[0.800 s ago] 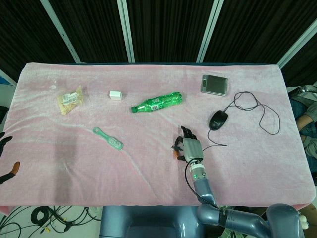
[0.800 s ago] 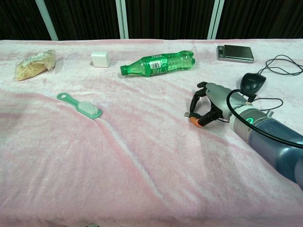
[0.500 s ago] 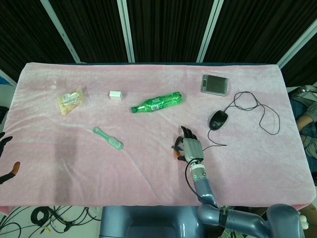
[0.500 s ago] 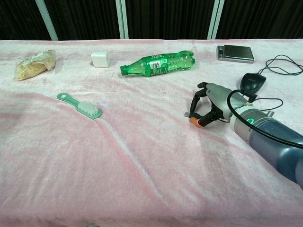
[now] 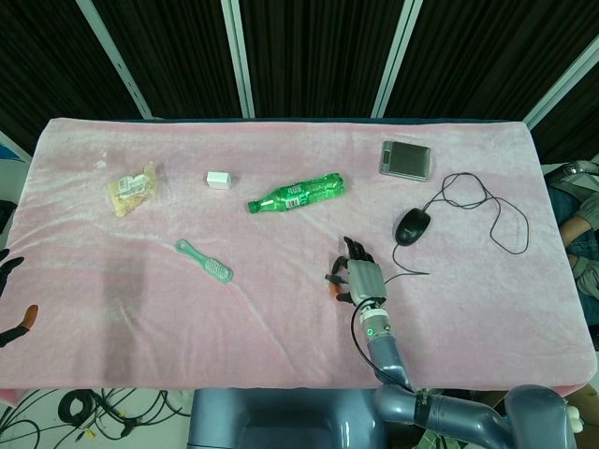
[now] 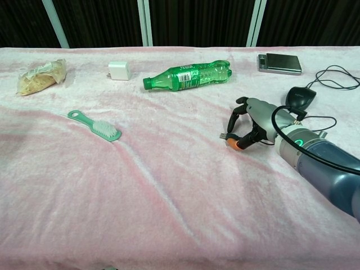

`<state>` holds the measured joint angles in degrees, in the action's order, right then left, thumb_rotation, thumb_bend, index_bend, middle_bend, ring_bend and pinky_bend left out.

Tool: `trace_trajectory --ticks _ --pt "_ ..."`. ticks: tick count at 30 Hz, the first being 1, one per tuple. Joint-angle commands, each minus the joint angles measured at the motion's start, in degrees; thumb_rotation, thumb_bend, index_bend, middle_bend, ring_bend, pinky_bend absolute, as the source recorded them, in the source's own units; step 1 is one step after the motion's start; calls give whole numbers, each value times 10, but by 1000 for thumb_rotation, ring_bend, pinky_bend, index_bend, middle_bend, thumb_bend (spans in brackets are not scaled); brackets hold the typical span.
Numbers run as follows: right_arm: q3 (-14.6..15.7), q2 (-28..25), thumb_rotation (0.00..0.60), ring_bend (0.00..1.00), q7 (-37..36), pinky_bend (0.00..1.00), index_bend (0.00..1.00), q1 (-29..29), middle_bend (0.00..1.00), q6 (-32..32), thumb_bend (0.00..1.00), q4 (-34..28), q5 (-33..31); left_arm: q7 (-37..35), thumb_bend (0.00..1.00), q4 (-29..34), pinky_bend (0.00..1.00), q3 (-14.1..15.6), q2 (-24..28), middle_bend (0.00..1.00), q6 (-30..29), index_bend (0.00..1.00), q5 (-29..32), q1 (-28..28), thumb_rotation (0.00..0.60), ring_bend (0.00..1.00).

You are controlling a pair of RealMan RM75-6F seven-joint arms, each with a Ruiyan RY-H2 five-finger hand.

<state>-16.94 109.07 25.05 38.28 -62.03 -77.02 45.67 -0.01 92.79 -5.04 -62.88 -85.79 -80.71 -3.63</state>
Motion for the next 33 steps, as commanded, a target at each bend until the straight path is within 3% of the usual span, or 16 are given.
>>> trace_trajectory --ticks 1,13,21,33 --pt "0 0 600 19 0 162 510 0 26 0 291 0 0 1 340 0 0 0 0 59 1 162 0 0 600 0" --pt "2 0 600 19 4 162 512 -3 26 2 295 5 -5 1 339 1 0 0 0 59 1 163 1 0 600 0" --pt "-4 1 600 22 -1 162 568 -2 31 9 396 6 -10 1 339 2 0 0 1 59 1 163 1 0 600 0" --pt "-22 -48 600 21 -33 162 580 -6 31 15 397 -58 17 -2 339 2 0 1 2 59 3 163 1 0 600 0"
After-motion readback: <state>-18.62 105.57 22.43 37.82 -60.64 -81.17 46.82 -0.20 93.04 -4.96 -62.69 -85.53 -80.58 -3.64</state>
